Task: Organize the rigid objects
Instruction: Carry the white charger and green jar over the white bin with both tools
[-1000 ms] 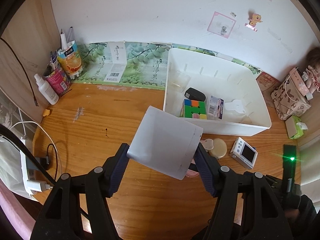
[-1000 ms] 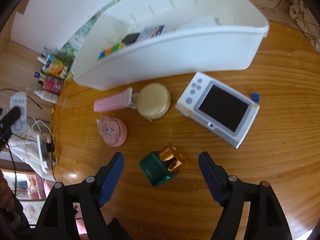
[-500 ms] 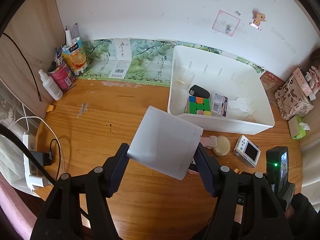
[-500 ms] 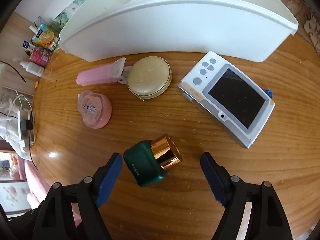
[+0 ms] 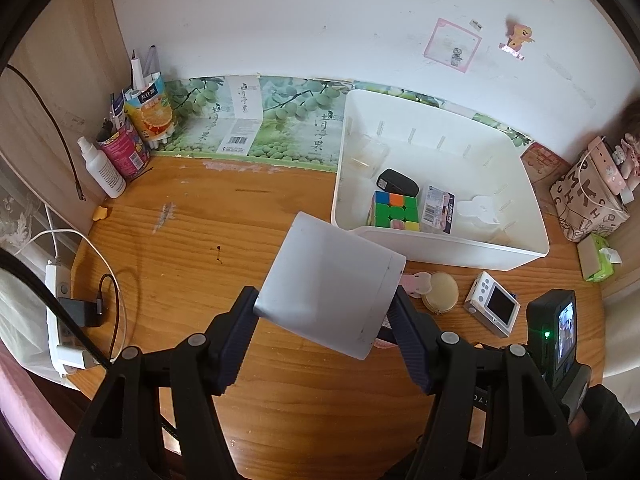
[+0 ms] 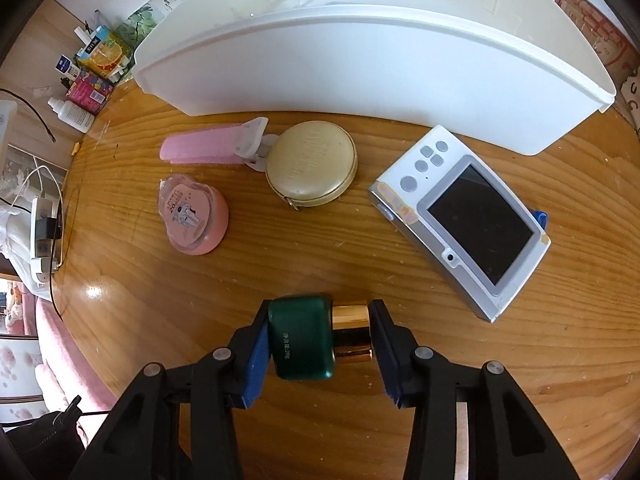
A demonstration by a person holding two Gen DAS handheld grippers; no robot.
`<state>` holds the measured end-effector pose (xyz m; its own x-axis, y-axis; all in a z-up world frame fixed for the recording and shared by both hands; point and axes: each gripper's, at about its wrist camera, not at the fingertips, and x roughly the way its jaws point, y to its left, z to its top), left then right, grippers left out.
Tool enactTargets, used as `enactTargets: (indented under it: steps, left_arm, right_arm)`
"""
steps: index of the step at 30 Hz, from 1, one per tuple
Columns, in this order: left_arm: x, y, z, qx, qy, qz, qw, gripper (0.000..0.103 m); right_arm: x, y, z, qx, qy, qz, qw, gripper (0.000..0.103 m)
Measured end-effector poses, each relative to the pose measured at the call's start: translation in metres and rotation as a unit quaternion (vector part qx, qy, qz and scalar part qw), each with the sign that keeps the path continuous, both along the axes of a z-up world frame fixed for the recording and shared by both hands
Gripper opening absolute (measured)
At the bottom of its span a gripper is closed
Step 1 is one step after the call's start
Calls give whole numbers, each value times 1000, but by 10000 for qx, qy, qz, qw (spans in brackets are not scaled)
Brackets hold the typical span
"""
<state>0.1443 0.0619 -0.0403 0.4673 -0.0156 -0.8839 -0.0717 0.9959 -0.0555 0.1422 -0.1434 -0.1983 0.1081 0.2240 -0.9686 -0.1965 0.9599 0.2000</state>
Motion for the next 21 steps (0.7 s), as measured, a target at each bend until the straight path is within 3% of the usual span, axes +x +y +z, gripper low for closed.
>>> enactTargets:
  steps: [8,21]
  left_arm:
    - [7,-14,0,16,-4,-131,9999,69]
    - [24,-44,8,-10,-120,-548,9984,69]
  right_arm:
    - [-5,-14,17,48,-145,40,9999,46]
    - [4,-37,79,358,-1070,-150,9935,46]
